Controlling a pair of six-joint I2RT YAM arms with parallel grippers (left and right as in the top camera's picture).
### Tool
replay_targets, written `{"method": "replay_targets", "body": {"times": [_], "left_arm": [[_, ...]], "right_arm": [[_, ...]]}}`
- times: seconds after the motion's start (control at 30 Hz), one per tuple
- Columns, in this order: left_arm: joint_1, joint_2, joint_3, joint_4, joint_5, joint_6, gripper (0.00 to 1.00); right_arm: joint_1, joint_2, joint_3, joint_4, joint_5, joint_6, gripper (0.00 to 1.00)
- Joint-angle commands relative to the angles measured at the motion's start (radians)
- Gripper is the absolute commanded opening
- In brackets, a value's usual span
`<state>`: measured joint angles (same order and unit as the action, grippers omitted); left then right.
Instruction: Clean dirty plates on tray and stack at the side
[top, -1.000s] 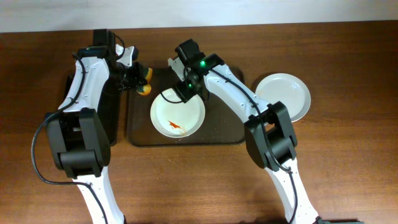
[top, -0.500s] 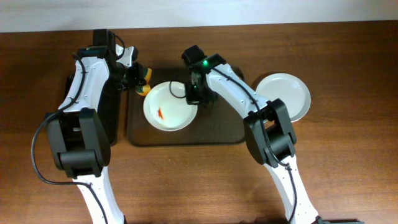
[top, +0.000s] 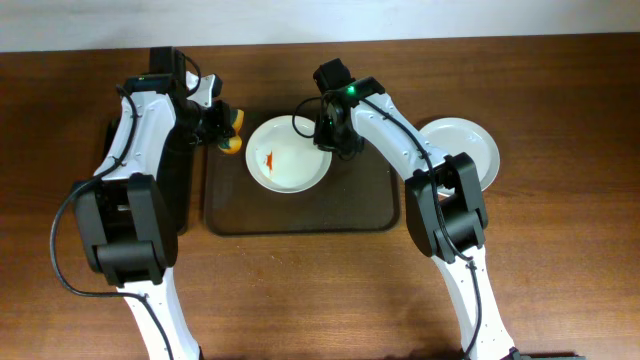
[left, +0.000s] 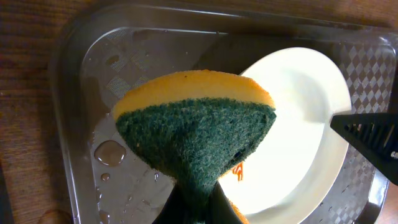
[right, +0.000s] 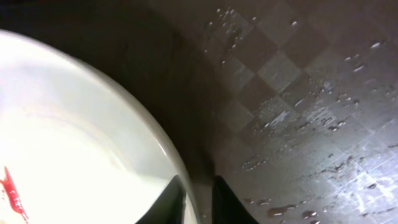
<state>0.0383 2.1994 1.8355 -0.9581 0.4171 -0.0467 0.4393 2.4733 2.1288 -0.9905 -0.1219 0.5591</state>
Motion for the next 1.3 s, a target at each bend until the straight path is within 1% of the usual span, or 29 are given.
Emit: {"method": "replay_targets", "body": {"times": [0.0, 0.23, 0.3, 0.33, 0.43, 0.47, 0.53, 0.6, 0.7, 0.87, 0.97, 1.03, 1.17, 1.23, 1.27], "left_arm": [[-0.016, -0.004, 0.018, 0.0, 0.001, -0.006, 0.01], [-0.059, -0.004, 0.016, 0.016, -0.001, -0.005, 0.01], [-0.091, -0.004, 0.012, 0.055, -0.069, -0.005, 0.0], [-0.109, -0.004, 0.011, 0.074, -0.127, -0.005, 0.0], [-0.153, 0.004, 0.011, 0.121, -0.149, 0.169, 0.0], [-0.165, 0.01, 0.011, 0.125, -0.148, 0.2, 0.0], [-0.185, 0.035, 0.011, 0.125, -0.153, 0.21, 0.0], [-0.183, 0.089, 0.011, 0.118, -0.164, 0.21, 0.0], [-0.177, 0.144, 0.011, 0.116, -0.224, 0.21, 0.0], [-0.209, 0.158, 0.011, 0.08, -0.215, 0.21, 0.0], [-0.233, 0.158, 0.011, 0.001, -0.138, 0.219, 0.0], [-0.237, 0.158, 0.011, -0.032, -0.052, 0.281, 0.0], [-0.239, 0.158, 0.011, -0.031, -0.026, 0.321, 0.0], [-0.239, 0.158, 0.011, -0.027, 0.034, 0.423, 0.0], [-0.24, 0.158, 0.011, -0.027, 0.036, 0.441, 0.0]], "right_arm": [[-0.001, 0.004, -0.025, 0.001, -0.002, -0.028, 0.04], [-0.001, 0.004, -0.042, 0.003, -0.025, -0.028, 0.04], [-0.001, 0.004, -0.042, 0.003, -0.025, -0.028, 0.04], [-0.001, 0.004, -0.042, 0.003, -0.024, -0.028, 0.04], [-0.001, 0.004, -0.042, 0.004, -0.024, -0.028, 0.04], [-0.001, 0.004, -0.042, 0.004, -0.025, -0.028, 0.04], [-0.005, 0.004, -0.042, 0.003, -0.051, -0.047, 0.04], [-0.026, 0.004, -0.042, 0.0, -0.138, -0.106, 0.04], [-0.058, 0.004, -0.042, -0.02, -0.174, -0.137, 0.04], [-0.072, 0.004, -0.042, -0.018, -0.201, -0.163, 0.04], [-0.072, 0.004, -0.042, -0.014, -0.201, -0.163, 0.04], [-0.072, 0.004, -0.042, -0.014, -0.201, -0.163, 0.04], [-0.072, 0.004, -0.042, -0.014, -0.204, -0.163, 0.04], [-0.072, 0.004, -0.042, -0.014, -0.205, -0.163, 0.04], [-0.072, 0.004, -0.042, -0.011, -0.208, -0.163, 0.04]]}}
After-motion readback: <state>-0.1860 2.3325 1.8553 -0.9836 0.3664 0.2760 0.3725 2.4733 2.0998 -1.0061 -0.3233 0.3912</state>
